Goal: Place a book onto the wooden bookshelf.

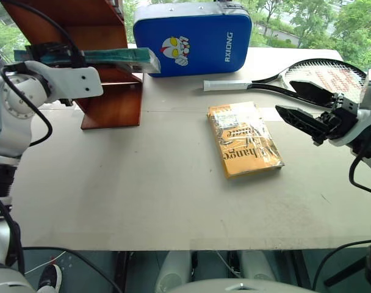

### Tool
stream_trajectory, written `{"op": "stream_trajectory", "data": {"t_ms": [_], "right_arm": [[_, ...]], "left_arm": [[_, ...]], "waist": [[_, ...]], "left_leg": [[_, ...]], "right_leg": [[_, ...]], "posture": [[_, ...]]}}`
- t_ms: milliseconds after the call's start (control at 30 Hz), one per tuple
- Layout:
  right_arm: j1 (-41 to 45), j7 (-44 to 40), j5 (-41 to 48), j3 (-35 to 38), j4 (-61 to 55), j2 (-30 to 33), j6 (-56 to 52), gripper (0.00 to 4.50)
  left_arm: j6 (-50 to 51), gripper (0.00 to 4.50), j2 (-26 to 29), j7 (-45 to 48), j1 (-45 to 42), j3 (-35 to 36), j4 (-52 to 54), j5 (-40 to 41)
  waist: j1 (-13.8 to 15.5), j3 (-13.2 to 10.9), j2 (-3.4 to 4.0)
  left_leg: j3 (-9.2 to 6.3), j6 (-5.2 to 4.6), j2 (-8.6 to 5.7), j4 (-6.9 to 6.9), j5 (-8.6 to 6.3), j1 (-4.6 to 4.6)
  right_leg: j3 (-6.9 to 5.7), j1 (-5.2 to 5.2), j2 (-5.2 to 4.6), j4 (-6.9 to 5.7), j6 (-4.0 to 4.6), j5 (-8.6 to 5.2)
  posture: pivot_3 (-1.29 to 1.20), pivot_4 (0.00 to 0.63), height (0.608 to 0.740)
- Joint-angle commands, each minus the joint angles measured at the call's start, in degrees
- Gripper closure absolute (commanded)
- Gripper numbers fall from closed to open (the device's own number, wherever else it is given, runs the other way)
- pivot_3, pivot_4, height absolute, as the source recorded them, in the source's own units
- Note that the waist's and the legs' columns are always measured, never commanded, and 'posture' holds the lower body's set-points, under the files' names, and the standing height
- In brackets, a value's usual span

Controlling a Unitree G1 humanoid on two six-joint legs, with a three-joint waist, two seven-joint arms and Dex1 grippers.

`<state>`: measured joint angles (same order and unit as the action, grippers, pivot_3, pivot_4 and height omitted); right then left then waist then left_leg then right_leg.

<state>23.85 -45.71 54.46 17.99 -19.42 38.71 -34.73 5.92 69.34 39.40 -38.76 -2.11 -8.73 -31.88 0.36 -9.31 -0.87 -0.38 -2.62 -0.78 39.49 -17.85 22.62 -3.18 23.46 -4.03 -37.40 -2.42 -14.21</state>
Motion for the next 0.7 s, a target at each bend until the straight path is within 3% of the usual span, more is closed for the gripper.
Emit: {"op": "stream_trajectory", "data": {"t_ms": [33,167,333,467,600,700], "right_arm": [[0.26,-0.82,0.01,1.31,-0.41,0.25,1.51,0.0],[0.13,-1.65,-0.66,0.9,-0.38,0.45,1.75,0.0],[-2.37,-2.11,-1.78,-0.25,-1.45,-0.28,1.81,0.0],[-9.99,-5.62,-9.19,-1.79,0.56,0.75,7.47,0.0],[-22.04,-8.53,-21.63,-4.87,6.63,-1.52,21.33,0.0],[-30.31,-9.84,-24.95,-3.69,11.26,-4.16,28.57,0.0]], "left_arm": [[1.75,0.09,-1.36,-4.76,2.17,9.7,6.54,3.95],[-1.91,0.09,-4.83,-10.01,9.08,16.95,16.91,5.4],[1.56,0.09,-13.06,-12.11,16.75,21.56,27.62,8.08],[15.28,0.09,-28.68,-4.86,23.26,19.63,36.62,28.53],[22.47,0.09,-33.89,1.73,33.95,15.54,41.93,39.4],[23.93,0.09,-37.37,2.62,39.97,12.94,42.95,44.3]], "waist": [[-0.03,0.0,0.0],[0.53,0.02,0.0],[0.43,0.04,0.0],[0.64,0.31,0.13],[0.42,0.42,-0.13],[0.49,0.46,-0.04]], "left_leg": [[0.01,0.0,0.0,0.0,0.0,0.0],[-0.07,0.0,0.0,0.08,0.0,0.04],[-0.07,0.0,0.0,0.19,0.0,0.02],[-0.07,0.0,0.01,0.44,0.0,0.06],[-0.09,-0.1,0.03,0.64,-0.07,0.03],[-0.06,-0.09,0.03,0.68,-0.07,-0.11]], "right_leg": [[0.01,0.0,-0.01,0.0,0.0,0.0],[0.07,-0.01,-0.13,-0.01,0.0,0.0],[0.24,-0.01,-0.12,-0.01,0.01,0.0],[0.29,-0.02,-0.13,-0.17,0.01,0.01],[0.51,-0.11,-0.12,-0.3,0.0,0.01],[0.66,-0.13,-0.16,-0.28,0.0,0.0]], "posture": [[0.0,0.15,0.74],[0.0,0.15,0.74],[0.0,0.15,0.74],[0.0,0.15,0.74],[0.0,0.15,0.74],[0.0,0.15,0.74]]}}
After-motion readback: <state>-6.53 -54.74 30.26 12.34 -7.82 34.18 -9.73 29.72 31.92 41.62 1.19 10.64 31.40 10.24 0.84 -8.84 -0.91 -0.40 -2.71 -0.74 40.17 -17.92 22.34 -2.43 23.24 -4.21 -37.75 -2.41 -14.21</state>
